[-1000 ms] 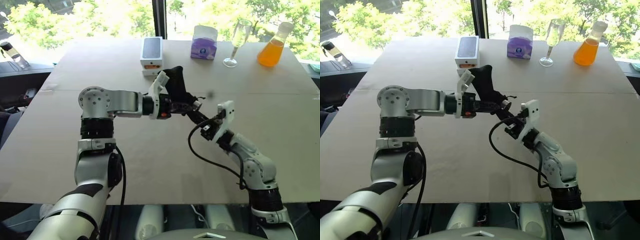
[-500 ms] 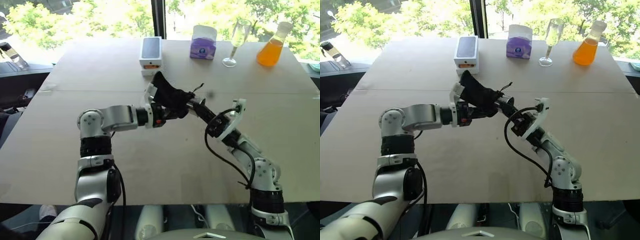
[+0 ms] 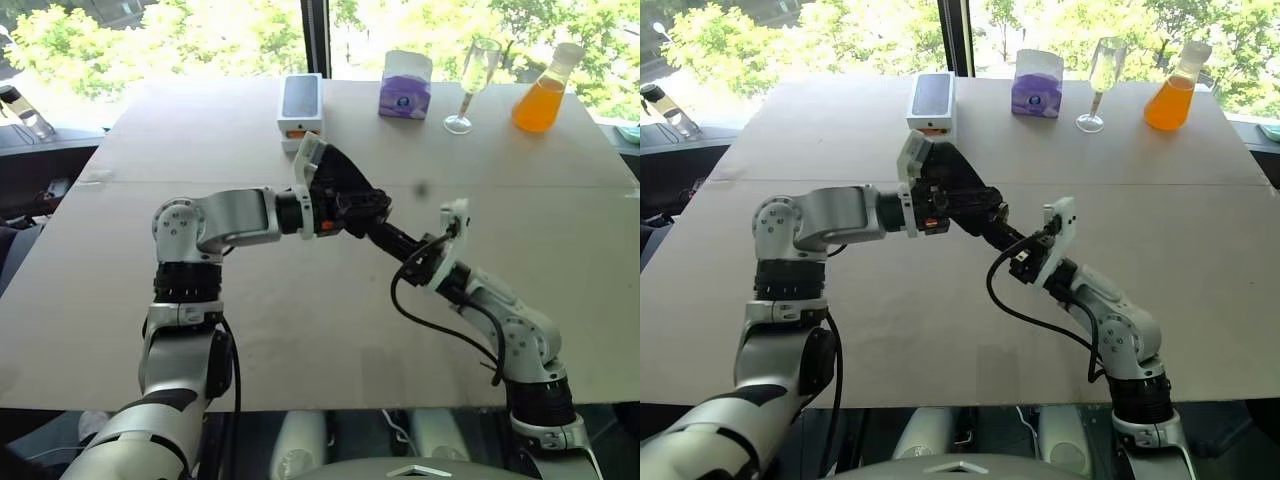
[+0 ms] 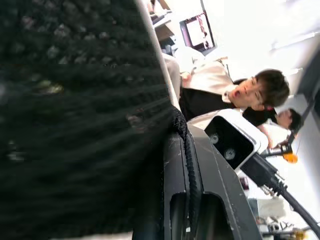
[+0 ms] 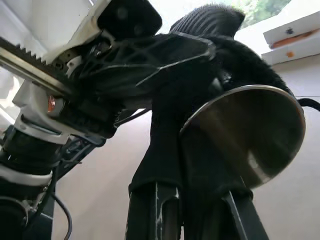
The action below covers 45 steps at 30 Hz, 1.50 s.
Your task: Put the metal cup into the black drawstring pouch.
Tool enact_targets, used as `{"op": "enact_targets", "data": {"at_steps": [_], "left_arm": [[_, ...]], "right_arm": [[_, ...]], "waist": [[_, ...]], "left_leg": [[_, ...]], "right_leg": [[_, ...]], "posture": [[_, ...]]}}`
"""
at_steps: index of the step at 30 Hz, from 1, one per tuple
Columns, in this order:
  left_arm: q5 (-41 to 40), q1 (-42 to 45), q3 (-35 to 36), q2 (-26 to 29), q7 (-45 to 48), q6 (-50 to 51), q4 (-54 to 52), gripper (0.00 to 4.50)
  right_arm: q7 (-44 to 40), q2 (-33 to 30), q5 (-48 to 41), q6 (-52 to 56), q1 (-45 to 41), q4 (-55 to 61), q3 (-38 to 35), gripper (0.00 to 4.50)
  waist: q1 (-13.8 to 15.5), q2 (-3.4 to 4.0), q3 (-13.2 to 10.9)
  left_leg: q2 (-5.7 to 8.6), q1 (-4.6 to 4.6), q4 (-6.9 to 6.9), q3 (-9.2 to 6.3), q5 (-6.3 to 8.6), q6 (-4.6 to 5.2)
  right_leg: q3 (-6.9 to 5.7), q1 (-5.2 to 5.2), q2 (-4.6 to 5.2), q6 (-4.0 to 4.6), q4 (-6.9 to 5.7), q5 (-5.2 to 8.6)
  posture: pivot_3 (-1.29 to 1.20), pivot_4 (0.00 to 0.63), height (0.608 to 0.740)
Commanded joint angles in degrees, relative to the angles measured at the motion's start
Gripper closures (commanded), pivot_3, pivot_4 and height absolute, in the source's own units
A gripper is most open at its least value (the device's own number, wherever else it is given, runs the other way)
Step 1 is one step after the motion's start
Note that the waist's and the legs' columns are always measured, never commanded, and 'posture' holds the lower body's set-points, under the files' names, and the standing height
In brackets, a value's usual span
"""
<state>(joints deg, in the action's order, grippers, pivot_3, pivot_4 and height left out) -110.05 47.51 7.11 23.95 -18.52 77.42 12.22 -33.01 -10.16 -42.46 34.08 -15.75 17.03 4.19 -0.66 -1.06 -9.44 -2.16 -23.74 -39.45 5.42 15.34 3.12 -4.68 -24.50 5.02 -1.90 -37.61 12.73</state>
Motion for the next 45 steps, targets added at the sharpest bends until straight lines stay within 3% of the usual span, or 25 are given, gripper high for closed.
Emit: {"op": "enact_targets", "data": {"at_steps": [1, 7, 10, 16, 22, 33, 36, 41, 45], "left_arm": [[-1.29, 1.17, -0.22, -0.01, 4.43, -2.85, -5.25, 4.50], [14.61, -2.84, -2.59, 0.73, 11.78, -5.07, -9.09, 4.50], [19.16, -5.32, -2.19, 0.32, 12.19, -6.00, -5.52, 4.50], [7.81, -9.90, 0.14, -3.71, 5.67, -6.29, -2.54, 4.50], [-2.22, -14.43, -3.89, -6.02, -2.51, -8.46, -3.33, 4.50], [-2.95, -11.07, -3.14, -8.85, -4.27, -4.99, -0.66, 4.50], [-2.95, -11.71, -2.03, -10.41, -4.90, -4.26, -0.76, 4.50], [-2.95, -12.82, 2.13, -12.31, -5.98, -3.67, -1.59, 4.50], [-2.95, -11.20, 3.99, -16.25, -6.53, -3.35, -1.83, 4.50]], "right_arm": [[-2.18, -1.04, 3.30, -1.76, -0.68, 0.64, 2.98, 4.46], [-2.68, -3.37, 13.63, -8.06, -1.75, -1.10, 7.39, 4.46], [-3.42, -3.76, 13.69, -7.76, -0.15, -0.15, 7.75, 4.46], [-4.53, -7.65, 12.65, -5.35, 3.38, 4.08, 6.17, 4.46], [-6.76, -12.77, 13.29, -3.02, 5.29, 5.86, 6.86, 4.46], [-11.05, -6.26, 22.43, -12.95, -1.69, -7.73, 15.20, 4.46], [-9.96, -3.78, 23.56, -15.73, -4.05, -10.31, 13.63, 4.46], [-7.11, 0.61, 16.77, -12.88, -4.25, -9.95, 5.09, 4.46], [-8.17, 0.25, 18.37, -14.06, -3.71, -9.15, 5.96, 4.46]], "waist": [[0.15, 0.00, 0.00], [0.06, 0.00, 0.00], [0.11, 0.00, 0.00], [0.24, -0.04, -0.02], [0.39, -0.07, -0.03], [0.29, -0.07, -0.02], [0.36, -0.08, -0.02], [0.42, -0.08, -0.02], [0.61, -0.08, -0.02]], "left_leg": [[0.00, 0.00, 0.00, 0.00, 0.00, 0.00], [0.03, 0.02, 0.00, 0.05, 0.00, 0.00], [0.01, 0.01, 0.02, 0.03, -0.01, -0.02], [-0.01, -0.03, 0.02, 0.00, -0.01, -0.01], [-0.02, 0.01, 0.02, -0.04, -0.01, -0.01], [0.01, 0.04, -0.01, -0.02, -0.03, -0.03], [0.01, 0.02, -0.01, -0.03, -0.03, -0.03], [-0.01, 0.02, 0.00, -0.05, -0.03, -0.05], [0.01, 0.03, -0.01, -0.06, -0.03, -0.04]], "right_leg": [[0.00, 0.00, 0.00, 0.00, 0.00, 0.00], [-0.01, 0.00, -0.02, 0.00, 0.01, 0.01], [-0.02, -0.01, -0.04, 0.00, 0.01, 0.01], [-0.01, 0.00, 0.04, -0.01, 0.07, 0.00], [0.00, 0.03, 0.05, 0.00, 0.05, 0.01], [-0.02, 0.03, -0.03, 0.00, -0.01, 0.00], [-0.04, 0.03, -0.02, 0.00, 0.01, 0.00], [-0.06, 0.04, -0.02, 0.00, 0.01, 0.00], [-0.08, 0.09, 0.00, 0.00, 0.05, 0.00]], "posture": [[0.00, 0.150, 0.737], [0.00, 0.150, 0.737], [0.00, 0.150, 0.737], [0.00, 0.150, 0.737], [0.00, 0.150, 0.737], [0.00, 0.150, 0.737], [0.00, 0.150, 0.737], [0.00, 0.150, 0.737], [0.00, 0.150, 0.737]]}}
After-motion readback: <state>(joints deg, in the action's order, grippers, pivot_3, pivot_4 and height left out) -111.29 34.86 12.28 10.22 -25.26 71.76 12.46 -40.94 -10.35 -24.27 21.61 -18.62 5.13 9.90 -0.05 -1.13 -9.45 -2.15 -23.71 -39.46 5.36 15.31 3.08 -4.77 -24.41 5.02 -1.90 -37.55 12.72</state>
